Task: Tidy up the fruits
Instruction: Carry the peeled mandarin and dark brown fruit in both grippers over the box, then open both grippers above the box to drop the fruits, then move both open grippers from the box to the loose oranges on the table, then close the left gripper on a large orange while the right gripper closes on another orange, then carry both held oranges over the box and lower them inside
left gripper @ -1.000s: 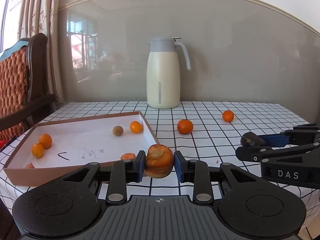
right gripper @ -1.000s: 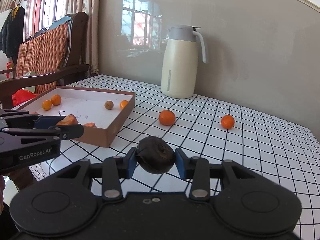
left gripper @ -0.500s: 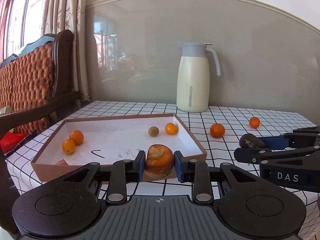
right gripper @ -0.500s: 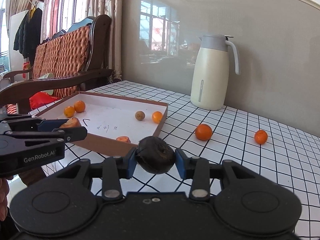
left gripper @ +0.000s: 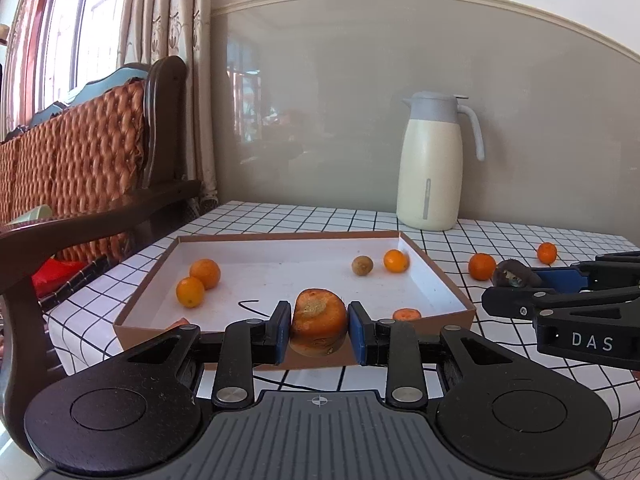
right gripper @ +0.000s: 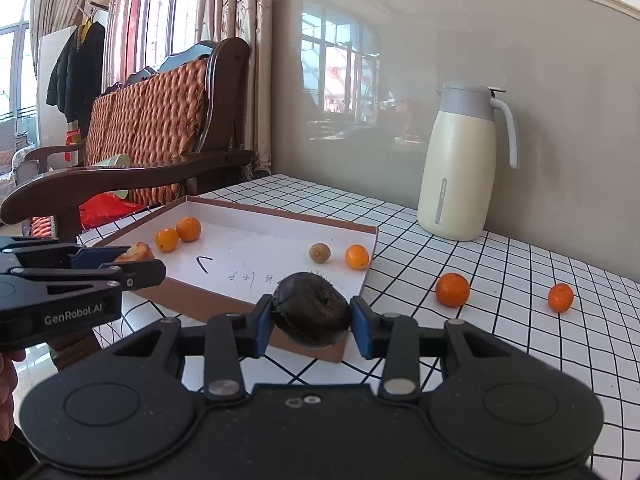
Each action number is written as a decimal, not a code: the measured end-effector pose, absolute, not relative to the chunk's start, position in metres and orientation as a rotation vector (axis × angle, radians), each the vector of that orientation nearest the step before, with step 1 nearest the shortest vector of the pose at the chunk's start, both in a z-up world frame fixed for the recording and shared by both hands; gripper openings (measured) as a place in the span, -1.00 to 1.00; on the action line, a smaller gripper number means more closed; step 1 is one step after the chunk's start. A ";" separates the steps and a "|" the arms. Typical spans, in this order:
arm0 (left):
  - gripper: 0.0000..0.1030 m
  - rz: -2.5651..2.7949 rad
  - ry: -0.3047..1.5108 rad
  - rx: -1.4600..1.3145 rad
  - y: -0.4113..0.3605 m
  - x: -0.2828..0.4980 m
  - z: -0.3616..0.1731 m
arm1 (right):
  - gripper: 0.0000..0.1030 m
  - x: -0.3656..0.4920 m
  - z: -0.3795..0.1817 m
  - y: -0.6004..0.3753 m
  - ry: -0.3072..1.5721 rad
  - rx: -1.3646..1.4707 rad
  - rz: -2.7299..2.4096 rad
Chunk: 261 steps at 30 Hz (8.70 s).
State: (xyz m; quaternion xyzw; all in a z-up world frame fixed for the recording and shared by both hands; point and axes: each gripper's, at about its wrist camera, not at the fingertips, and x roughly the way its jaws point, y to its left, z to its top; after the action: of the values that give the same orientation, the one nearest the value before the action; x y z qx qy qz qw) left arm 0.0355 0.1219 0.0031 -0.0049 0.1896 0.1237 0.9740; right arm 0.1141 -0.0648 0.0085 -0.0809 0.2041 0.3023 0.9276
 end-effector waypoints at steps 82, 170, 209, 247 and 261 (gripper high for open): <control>-0.02 0.474 0.421 -0.067 0.254 0.124 -0.018 | 0.87 0.231 -0.005 0.005 0.389 -0.127 0.587; 0.99 0.124 0.258 0.113 -0.029 0.147 0.002 | 0.78 0.184 0.014 -0.226 0.354 -0.062 0.259; 0.64 0.115 0.487 -0.007 -0.044 0.278 -0.050 | 0.28 0.328 -0.048 -0.217 0.491 -0.098 0.175; -0.19 0.051 0.562 -0.001 -0.052 0.281 -0.048 | -0.44 0.322 -0.039 -0.231 0.559 -0.048 0.169; -0.19 0.007 0.491 0.028 -0.056 0.226 -0.016 | -0.44 0.261 -0.014 -0.243 0.525 -0.014 0.150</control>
State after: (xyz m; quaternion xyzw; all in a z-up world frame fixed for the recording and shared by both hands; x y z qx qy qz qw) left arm 0.2261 -0.0564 -0.0156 0.0138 0.2430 0.0037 0.9699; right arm 0.2607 -0.2434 -0.0139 -0.0068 0.2593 0.0740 0.9629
